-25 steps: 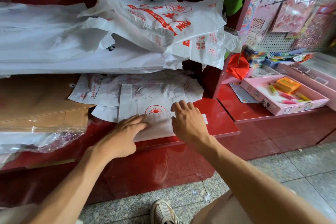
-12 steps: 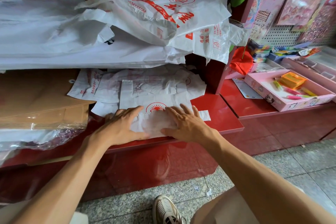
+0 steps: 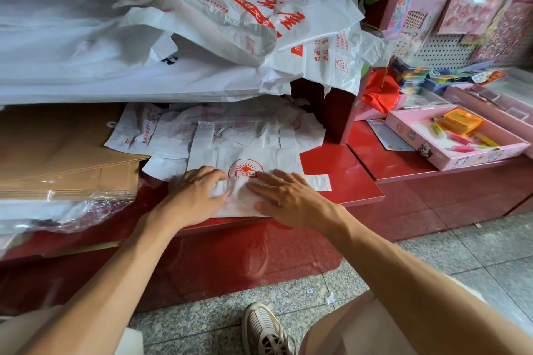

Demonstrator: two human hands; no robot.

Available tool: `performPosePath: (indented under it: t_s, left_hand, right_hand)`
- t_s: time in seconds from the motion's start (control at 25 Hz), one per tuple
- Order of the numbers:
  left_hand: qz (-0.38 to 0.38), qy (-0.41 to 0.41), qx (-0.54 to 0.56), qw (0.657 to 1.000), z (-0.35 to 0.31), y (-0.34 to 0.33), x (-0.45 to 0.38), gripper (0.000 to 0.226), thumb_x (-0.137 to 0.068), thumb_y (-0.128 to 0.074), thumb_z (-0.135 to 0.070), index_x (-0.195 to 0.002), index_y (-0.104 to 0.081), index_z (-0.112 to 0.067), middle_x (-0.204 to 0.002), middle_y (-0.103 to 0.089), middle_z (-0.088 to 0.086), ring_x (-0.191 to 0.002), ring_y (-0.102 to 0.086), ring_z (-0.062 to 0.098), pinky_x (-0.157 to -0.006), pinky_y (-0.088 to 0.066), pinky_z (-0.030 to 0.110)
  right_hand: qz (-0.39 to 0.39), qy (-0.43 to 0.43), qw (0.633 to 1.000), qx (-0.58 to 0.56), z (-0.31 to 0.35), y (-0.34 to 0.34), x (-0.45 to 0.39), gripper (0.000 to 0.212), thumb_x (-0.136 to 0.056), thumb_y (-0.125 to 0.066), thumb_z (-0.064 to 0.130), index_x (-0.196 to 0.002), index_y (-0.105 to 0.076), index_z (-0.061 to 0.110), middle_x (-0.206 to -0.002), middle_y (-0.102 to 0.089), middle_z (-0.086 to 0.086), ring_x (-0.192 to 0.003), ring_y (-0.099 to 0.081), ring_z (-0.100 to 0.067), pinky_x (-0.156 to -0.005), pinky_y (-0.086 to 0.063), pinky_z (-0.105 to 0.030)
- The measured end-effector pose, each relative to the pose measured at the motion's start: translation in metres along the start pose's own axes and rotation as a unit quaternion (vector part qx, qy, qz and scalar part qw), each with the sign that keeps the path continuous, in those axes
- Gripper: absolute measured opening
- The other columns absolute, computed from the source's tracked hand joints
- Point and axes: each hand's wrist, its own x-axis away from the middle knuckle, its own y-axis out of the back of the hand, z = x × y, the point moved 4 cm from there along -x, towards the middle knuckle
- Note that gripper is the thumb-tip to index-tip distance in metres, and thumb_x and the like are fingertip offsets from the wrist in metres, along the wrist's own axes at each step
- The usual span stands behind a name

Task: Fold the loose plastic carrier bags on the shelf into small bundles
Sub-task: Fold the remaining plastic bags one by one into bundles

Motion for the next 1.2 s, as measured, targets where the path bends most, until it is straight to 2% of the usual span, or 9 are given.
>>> performPosePath:
  t_s: [0.16,0.32,0.52,0.6,0.72,0.8,0.92,1.04,1.2]
  left_hand:
    - [-0.035,0.016,-0.061,0.997,0.000,0.004,0.007,0.022,-0.091,-0.050,-0.044,-0.102,-0.042,-0.027,-0.134,-0.048,-0.005,-0.141,-0.027,0.019,-0.116,-0.006,0.058]
    - [-0.011,-0.087,-0.085,0.993,-0.016,-0.010,0.015,0.063,-0.097,-0.030,-0.041,-0.155,-0.009,-0.030,-0.163,0.012,-0.010,-0.148,0.017,0.010,-0.118,0.014,0.042]
    - [0.085,-0.071,-0.080,0.991,-0.008,-0.030,0.019,0.113,-0.059,-0.004,-0.098,-0.151,0.019,-0.037,-0.152,0.032,-0.019,-0.142,0.031,0.007,-0.116,0.017,0.040]
    - [0.072,-0.080,-0.076,0.991,-0.004,-0.024,0.022,0.114,-0.059,-0.006,-0.097,-0.153,0.011,-0.035,-0.155,0.024,-0.019,-0.146,0.022,0.007,-0.119,0.011,0.040]
    - [-0.010,-0.104,-0.012,0.994,-0.008,-0.001,0.029,0.081,-0.081,-0.046,-0.078,-0.148,-0.038,-0.032,-0.155,-0.031,-0.017,-0.143,-0.030,0.008,-0.116,-0.020,0.037]
    - [-0.057,-0.088,0.007,0.994,-0.004,0.012,0.032,0.053,-0.083,-0.059,-0.050,-0.132,-0.058,-0.029,-0.137,-0.057,-0.014,-0.125,-0.053,0.013,-0.107,-0.037,0.033]
    - [-0.066,0.027,0.156,0.985,0.017,0.022,0.033,0.038,-0.080,-0.066,-0.010,-0.110,-0.068,-0.032,-0.113,-0.069,-0.009,-0.101,-0.065,0.015,-0.085,-0.049,0.027]
    - [-0.113,0.111,0.333,0.930,0.031,0.025,0.030,0.039,-0.074,-0.077,-0.007,-0.101,-0.065,-0.033,-0.100,-0.066,-0.010,-0.084,-0.063,0.012,-0.067,-0.047,0.024]
    - [-0.134,0.142,0.438,0.877,0.034,0.011,0.022,0.036,-0.077,-0.076,-0.003,-0.096,-0.061,-0.030,-0.094,-0.069,-0.011,-0.088,-0.064,0.007,-0.074,-0.048,0.023]
  right_hand:
    - [0.034,-0.012,0.999,0.023,0.001,-0.004,0.004,0.064,-0.097,-0.020,0.064,-0.154,-0.001,0.042,-0.163,0.006,0.015,-0.150,0.008,-0.016,-0.120,0.005,-0.042]
    - [0.045,-0.003,0.999,0.028,0.004,-0.004,0.005,0.085,-0.081,-0.010,0.080,-0.154,0.005,0.040,-0.162,0.011,0.013,-0.150,0.012,-0.019,-0.119,0.008,-0.044]
    - [0.066,0.022,0.995,0.076,-0.004,-0.001,0.008,0.096,-0.085,-0.043,0.074,-0.154,0.012,0.035,-0.161,0.019,0.009,-0.148,0.017,-0.016,-0.121,0.008,-0.043]
    - [0.081,0.005,0.995,0.058,-0.017,0.005,0.010,0.091,-0.089,-0.052,0.062,-0.155,0.005,0.036,-0.163,0.012,0.011,-0.150,0.010,-0.013,-0.122,0.003,-0.040]
    - [0.087,-0.041,0.990,-0.102,-0.041,0.016,0.014,0.062,-0.093,-0.058,0.047,-0.148,-0.030,0.046,-0.159,-0.022,0.017,-0.146,-0.023,-0.009,-0.120,-0.020,-0.038]
    - [0.037,-0.069,0.981,-0.177,-0.051,0.025,0.018,0.037,-0.094,-0.060,0.034,-0.127,-0.056,0.049,-0.123,-0.064,0.013,-0.103,-0.062,-0.005,-0.092,-0.048,-0.029]
    - [-0.075,-0.119,0.953,-0.267,-0.060,0.040,0.022,0.013,-0.093,-0.063,0.017,-0.088,-0.070,0.007,-0.058,-0.052,0.007,-0.046,-0.043,-0.001,-0.052,-0.038,-0.025]
    - [-0.149,-0.187,0.877,-0.416,-0.071,0.043,0.026,0.023,-0.094,-0.061,0.014,-0.076,-0.069,0.003,-0.069,-0.064,-0.004,-0.063,-0.060,-0.011,-0.064,-0.053,-0.034]
    - [-0.180,-0.261,0.878,-0.358,-0.076,0.036,0.023,0.022,-0.092,-0.057,0.011,-0.079,-0.069,-0.002,-0.067,-0.061,-0.007,-0.063,-0.054,-0.019,-0.058,-0.044,-0.028]
